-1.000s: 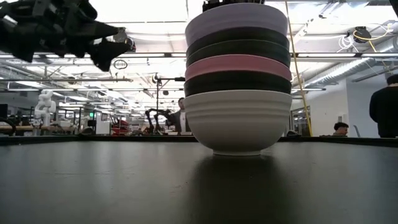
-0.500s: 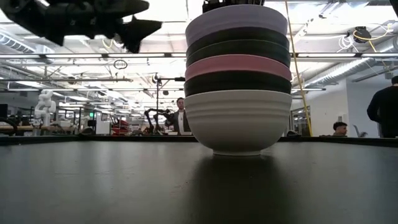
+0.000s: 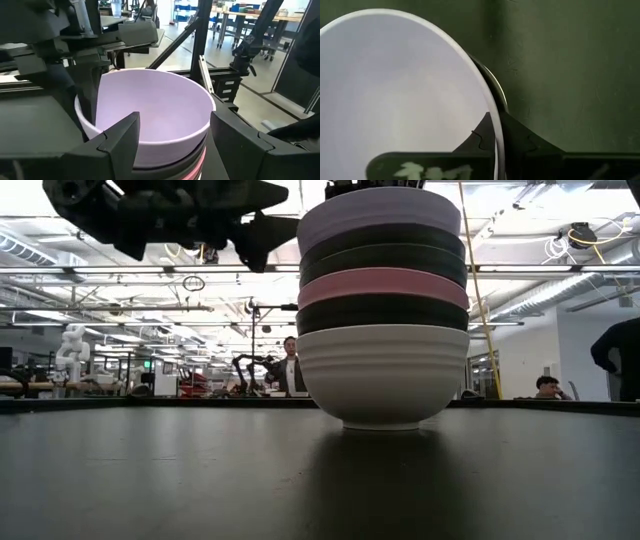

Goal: Nest bowls inside each other
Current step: Stack the purple bowl on top of the black bowl

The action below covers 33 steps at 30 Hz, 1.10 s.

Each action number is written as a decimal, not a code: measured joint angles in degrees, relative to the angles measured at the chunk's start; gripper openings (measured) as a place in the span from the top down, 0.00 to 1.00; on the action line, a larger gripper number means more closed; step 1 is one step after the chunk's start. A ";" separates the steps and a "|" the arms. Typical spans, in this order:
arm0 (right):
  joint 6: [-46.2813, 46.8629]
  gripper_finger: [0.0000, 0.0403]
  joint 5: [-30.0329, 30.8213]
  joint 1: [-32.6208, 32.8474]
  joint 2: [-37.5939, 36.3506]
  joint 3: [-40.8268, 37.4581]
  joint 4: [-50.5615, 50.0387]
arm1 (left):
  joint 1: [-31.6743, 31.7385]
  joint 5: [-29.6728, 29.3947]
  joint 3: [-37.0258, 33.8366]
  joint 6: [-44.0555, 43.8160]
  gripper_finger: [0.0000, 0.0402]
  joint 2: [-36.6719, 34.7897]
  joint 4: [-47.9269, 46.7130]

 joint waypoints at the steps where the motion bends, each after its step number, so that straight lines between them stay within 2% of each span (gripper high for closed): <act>1: 0.00 1.00 -0.02 0.00 0.00 0.02 0.02 | -0.16 0.15 0.35 -0.04 0.39 0.50 0.03; 11: -0.03 1.00 -0.04 -0.36 0.00 0.00 0.44 | -2.39 1.15 1.83 0.97 0.39 2.55 0.11; 26: -0.21 0.99 -0.84 -0.88 0.11 -0.15 0.31 | -1.59 1.53 1.90 -0.35 0.39 7.87 4.43; 33: -0.21 0.90 -1.31 -0.92 0.03 -0.02 3.37 | -1.47 2.33 1.74 -0.63 0.39 8.13 3.45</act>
